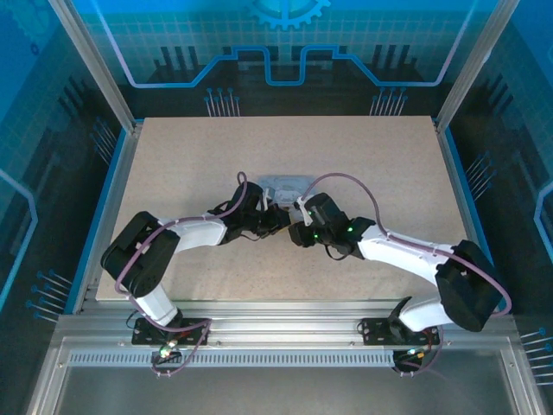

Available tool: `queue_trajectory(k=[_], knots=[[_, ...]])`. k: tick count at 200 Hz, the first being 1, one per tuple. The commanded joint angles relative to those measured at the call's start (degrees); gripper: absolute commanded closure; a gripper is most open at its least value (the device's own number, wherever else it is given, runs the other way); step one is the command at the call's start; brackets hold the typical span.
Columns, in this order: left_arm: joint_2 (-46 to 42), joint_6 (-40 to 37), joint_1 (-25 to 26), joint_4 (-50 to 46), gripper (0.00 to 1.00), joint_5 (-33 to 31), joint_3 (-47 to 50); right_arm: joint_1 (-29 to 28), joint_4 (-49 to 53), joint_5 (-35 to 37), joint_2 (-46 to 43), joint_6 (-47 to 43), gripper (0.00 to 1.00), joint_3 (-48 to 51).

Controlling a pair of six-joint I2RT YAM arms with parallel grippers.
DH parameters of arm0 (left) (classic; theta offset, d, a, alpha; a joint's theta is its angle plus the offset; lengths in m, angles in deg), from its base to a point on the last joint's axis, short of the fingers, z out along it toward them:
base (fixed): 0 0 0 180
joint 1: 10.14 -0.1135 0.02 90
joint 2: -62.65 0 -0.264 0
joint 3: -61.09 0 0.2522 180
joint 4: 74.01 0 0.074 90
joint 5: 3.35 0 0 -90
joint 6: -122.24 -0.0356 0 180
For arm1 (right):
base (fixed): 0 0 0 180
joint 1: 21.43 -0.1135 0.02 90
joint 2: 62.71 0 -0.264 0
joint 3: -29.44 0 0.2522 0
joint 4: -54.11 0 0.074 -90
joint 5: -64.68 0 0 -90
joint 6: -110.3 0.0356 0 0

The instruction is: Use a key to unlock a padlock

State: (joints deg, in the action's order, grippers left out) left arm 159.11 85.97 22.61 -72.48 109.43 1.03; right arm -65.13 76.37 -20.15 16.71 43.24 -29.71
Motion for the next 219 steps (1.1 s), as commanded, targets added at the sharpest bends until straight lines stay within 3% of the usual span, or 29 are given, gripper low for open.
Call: queue_trajectory(k=[1, 96, 118, 219], knots=[[1.0, -2.5, 0.1, -0.4, 0.94, 0.2, 0.9, 0.8, -0.1, 0.2, -1.2, 1.2, 0.64, 1.6], [1.0, -4.9, 0.2, -9.2, 0.80, -6.2, 1.5, 0.8, -1.4, -0.2, 1.0, 3.6, 0.64, 3.0], [0.0, -5.7, 0.2, -11.8, 0.73, -8.1, 1.3, 0.8, -1.9, -0.9, 1.5, 3.9, 0.64, 3.2], [-12.7, -8.4, -0.2, -15.2, 0.52, -12.6, 3.3, -0.1, -2.3, -1.0, 2.1, 3.3, 0.65, 3.4]])
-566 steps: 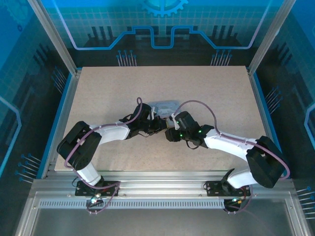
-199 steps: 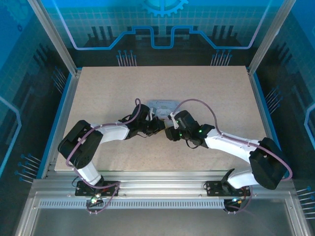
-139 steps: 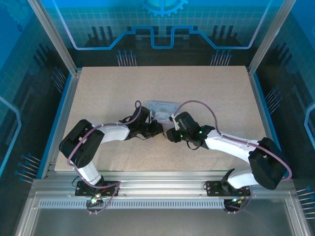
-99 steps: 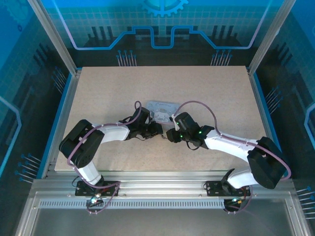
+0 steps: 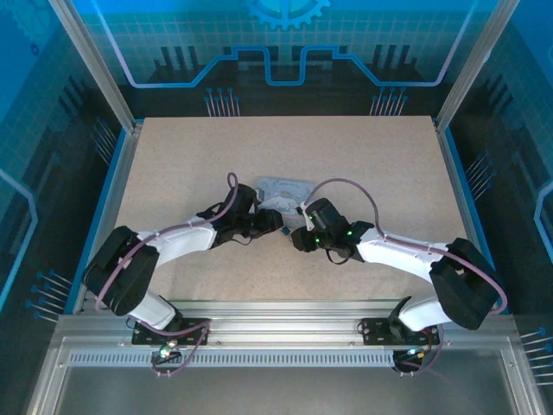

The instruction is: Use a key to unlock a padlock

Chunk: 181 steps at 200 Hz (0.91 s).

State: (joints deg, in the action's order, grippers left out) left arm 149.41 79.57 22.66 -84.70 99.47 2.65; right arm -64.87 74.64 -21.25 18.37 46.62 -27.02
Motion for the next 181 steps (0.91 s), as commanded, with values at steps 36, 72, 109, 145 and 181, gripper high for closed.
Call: queue_trajectory(k=[36, 72, 109, 145, 181], knots=[[-7.5, -2.0, -1.7, -3.3, 0.43, -6.1, 4.0, -1.2, 0.0, 1.2, 0.4, -1.0, 0.63, 0.6], [-11.6, -3.5, -4.8, -6.5, 0.38, -11.1, 4.2, -1.7, 0.2, 1.4, 0.8, -1.2, 0.62, 0.5], [-9.8, -5.5, -9.1, -6.2, 0.32, -12.3, 2.4, -2.3, -0.4, 1.6, 1.8, -1.0, 0.62, 0.6], [-1.9, -6.8, -10.7, -6.0, 0.37, -8.5, -3.3, -2.4, -0.4, 1.7, 4.1, -1.7, 0.62, -0.6], [3.8, -6.7, -10.8, -5.3, 0.48, -6.1, -6.5, -2.4, -0.5, 1.8, 6.4, -2.4, 0.62, -2.1]])
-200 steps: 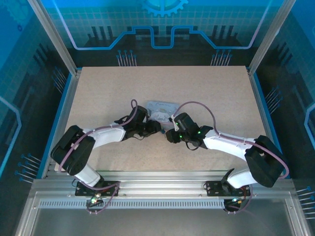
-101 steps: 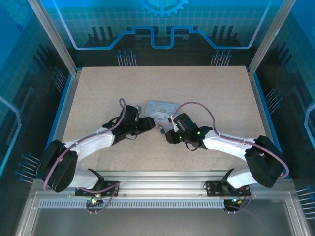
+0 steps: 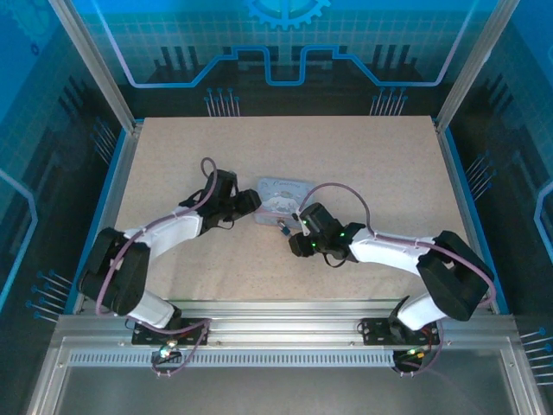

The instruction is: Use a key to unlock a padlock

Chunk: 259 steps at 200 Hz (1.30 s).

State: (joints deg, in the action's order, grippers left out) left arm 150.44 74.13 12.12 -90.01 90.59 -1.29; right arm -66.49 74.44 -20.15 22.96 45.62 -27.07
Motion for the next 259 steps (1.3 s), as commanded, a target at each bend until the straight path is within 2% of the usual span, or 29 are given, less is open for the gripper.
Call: queue_trajectory(k=[1, 30, 61, 153, 212, 232, 259], knots=[[2.9, -1.3, -0.3, 0.0, 0.48, 2.8, -2.7, -0.8, -0.3, 0.7, 1.9, -1.4, 0.62, -2.1], [4.7, -1.0, -0.3, 1.0, 0.52, 4.6, -3.4, -0.9, -0.2, 0.7, 4.3, -2.6, 0.62, -3.8], [5.2, -0.9, -0.3, 1.4, 0.53, 5.6, -4.0, -0.9, -0.4, 1.5, 7.0, -3.9, 0.62, -6.1], [5.2, -0.8, -0.3, 1.2, 0.52, 6.1, -3.9, -4.3, 2.3, 12.2, 15.7, -4.2, 0.61, -13.3], [4.7, -0.9, -0.3, 1.1, 0.52, 6.4, -3.9, -4.9, 3.0, 14.7, 18.7, -2.9, 0.63, -14.1], [4.7, -1.0, -0.3, 1.0, 0.52, 6.3, -3.8, -4.9, 2.9, 14.7, 19.4, -2.8, 0.67, -14.1], [4.4, -1.1, -0.3, 1.0, 0.52, 6.2, -3.6, -5.0, 2.8, 14.3, 19.9, -3.0, 0.78, -13.9]])
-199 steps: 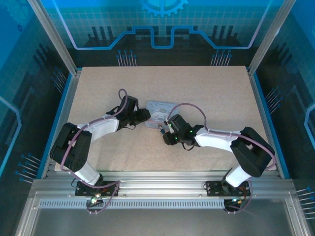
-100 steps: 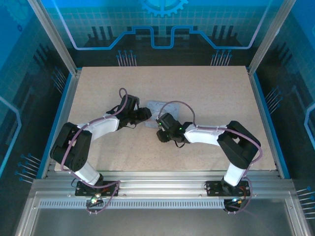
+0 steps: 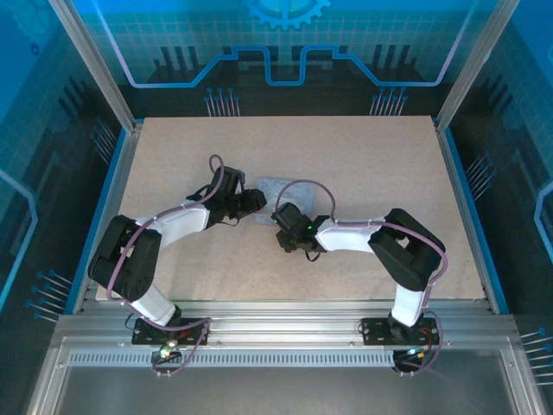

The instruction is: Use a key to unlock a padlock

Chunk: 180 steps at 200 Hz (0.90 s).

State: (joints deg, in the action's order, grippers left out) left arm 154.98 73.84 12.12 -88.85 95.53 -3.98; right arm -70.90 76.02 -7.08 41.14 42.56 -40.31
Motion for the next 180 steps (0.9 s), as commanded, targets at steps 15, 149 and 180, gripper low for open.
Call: queue_trajectory(k=[15, 149, 180], knots=[[-0.3, -0.9, -0.4, -0.3, 0.52, 1.1, -0.7, -0.8, 1.3, 1.0, 1.5, 0.1, 0.85, -0.1], [-9.4, 1.5, -0.7, 2.6, 0.47, 1.3, 8.5, -1.5, 8.3, -2.2, -5.8, -13.0, 1.00, -0.4], [-14.4, 4.3, -0.7, 5.6, 0.46, 1.8, 15.0, -0.9, 9.3, -4.4, -6.1, -18.0, 1.00, -1.3]])
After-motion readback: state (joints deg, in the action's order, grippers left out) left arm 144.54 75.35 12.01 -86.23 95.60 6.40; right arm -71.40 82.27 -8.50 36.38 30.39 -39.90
